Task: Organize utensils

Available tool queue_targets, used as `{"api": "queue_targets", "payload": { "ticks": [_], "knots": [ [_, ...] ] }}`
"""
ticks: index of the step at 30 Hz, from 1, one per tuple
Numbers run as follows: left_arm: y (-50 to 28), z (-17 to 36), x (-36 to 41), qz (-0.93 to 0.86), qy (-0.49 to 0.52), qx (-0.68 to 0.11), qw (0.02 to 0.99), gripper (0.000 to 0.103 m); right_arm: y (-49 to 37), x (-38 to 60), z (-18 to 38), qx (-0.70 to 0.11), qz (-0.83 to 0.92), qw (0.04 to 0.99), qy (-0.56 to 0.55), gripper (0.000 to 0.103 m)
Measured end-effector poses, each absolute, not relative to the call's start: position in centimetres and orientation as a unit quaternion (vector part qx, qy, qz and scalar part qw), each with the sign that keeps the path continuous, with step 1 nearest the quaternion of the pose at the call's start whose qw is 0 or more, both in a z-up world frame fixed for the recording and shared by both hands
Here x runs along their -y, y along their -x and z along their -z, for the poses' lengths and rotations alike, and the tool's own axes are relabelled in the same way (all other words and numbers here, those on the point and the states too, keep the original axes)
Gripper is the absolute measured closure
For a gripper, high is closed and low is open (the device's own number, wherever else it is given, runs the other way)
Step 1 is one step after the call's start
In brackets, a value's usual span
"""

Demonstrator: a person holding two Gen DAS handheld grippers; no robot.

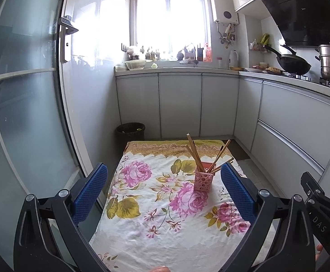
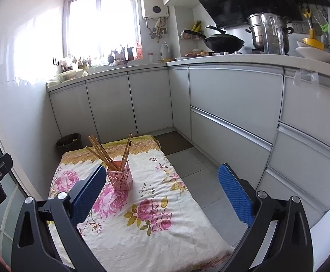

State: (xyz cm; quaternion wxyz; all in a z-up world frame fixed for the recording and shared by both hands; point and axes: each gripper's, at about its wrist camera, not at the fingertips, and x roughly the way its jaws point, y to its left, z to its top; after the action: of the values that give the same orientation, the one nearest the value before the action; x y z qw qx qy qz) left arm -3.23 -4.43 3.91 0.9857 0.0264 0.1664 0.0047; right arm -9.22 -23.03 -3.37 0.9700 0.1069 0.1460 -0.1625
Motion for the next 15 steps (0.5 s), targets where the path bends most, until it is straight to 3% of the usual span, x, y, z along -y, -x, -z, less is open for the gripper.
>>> {"api": "queue_targets", "payload": {
  "ticks": [15],
  "knots": [
    [2.28, -3.72, 3.46, -0.001, -0.007, -0.177, 0.984, 0.007, 8.36, 22.51, 3.73, -0.153, 0.160, 0.970, -0.100, 0.007]
  ]
}}
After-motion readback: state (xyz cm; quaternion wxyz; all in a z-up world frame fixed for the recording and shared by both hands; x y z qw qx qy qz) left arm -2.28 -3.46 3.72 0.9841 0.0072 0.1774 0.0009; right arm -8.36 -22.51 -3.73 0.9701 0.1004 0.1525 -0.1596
